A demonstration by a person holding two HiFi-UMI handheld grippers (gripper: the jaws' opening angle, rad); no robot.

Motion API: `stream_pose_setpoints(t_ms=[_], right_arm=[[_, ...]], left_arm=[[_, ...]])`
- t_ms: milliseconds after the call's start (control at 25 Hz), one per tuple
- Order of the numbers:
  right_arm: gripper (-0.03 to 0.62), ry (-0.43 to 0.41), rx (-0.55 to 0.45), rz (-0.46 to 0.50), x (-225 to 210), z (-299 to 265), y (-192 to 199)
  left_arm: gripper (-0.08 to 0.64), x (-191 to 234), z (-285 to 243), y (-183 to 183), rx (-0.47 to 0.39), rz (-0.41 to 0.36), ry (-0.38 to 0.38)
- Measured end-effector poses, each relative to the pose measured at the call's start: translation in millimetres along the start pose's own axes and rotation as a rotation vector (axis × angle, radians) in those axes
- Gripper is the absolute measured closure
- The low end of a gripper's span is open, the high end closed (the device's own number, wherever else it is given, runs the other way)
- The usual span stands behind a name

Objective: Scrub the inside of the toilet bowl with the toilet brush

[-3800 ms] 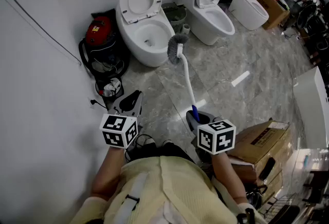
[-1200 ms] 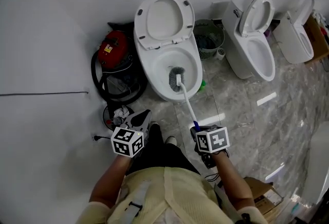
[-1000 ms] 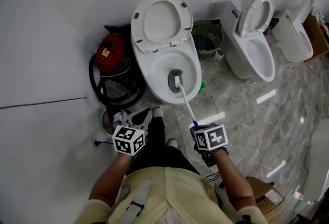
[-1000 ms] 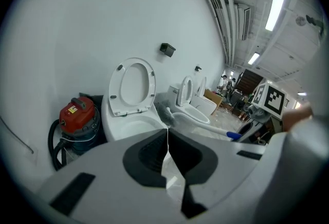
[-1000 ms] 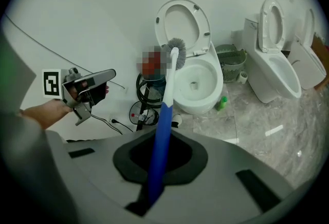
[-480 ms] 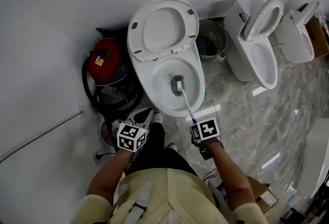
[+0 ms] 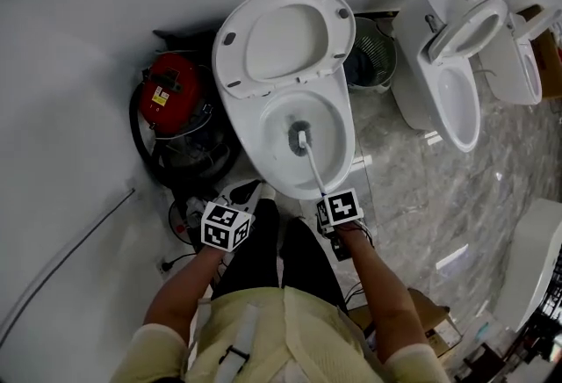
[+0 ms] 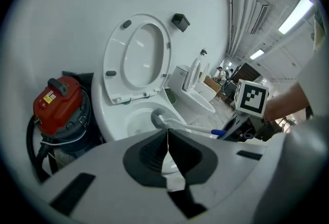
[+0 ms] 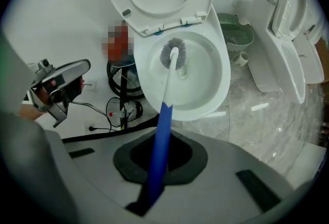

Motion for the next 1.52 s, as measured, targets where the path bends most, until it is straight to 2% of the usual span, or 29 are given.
stream_pose_setpoints(t_ms=[240,480,640,760,960,1120,1360,1520], right_arm=[[0.577,-0.011,0.045,0.01,-13.5,-33.6,-9.2],[0.577,-0.021,0.082,-0.007,-40.9,-59.6,-14.1],[0.577,-0.015,0.106,-0.011,-55.4,-76.0,-22.1],[0.577,0.014,0.134,-0.001,-68.7,-87.2,-24.5],[0.577,0.093,0.158,0.074,-88.4,-105.4,-38.2],[0.577,0.111,0.188,0.115,-93.8,-117.2,-45.8],[0.577,0.116,0.217,0.128,-95.8,-130.1,-50.9],[0.577,0.149,0.243,0.152,-94.2,-136.7,-48.9]], left_arm=[[0.546,7.6,-24.4,7.8,0.01,0.02,-0.031],[0.545,12.1,-42.2,12.6,0.009,0.064,-0.12],[0.546,13.6,-54.2,20.6,0.049,0.056,-0.174],[0.545,9.3,-64.8,24.9,0.053,0.064,-0.176],[0.545,5.9,-86.4,29.3,0.057,0.077,-0.163],[0.545,5.0,-100.9,29.2,0.053,0.074,-0.149],[0.545,11.4,-116.0,35.8,0.084,0.041,-0.149],[0.545,16.3,-120.0,39.3,0.09,0.084,-0.143]])
Point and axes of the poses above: the fingertips, and each gripper's own axes: z backward along the fingers, x to its left, y out of its underside, the point moved 1 cm from there along z, backward along the fingers, and after that the axes turned 11 degrees about x, right-handed, at the moved point
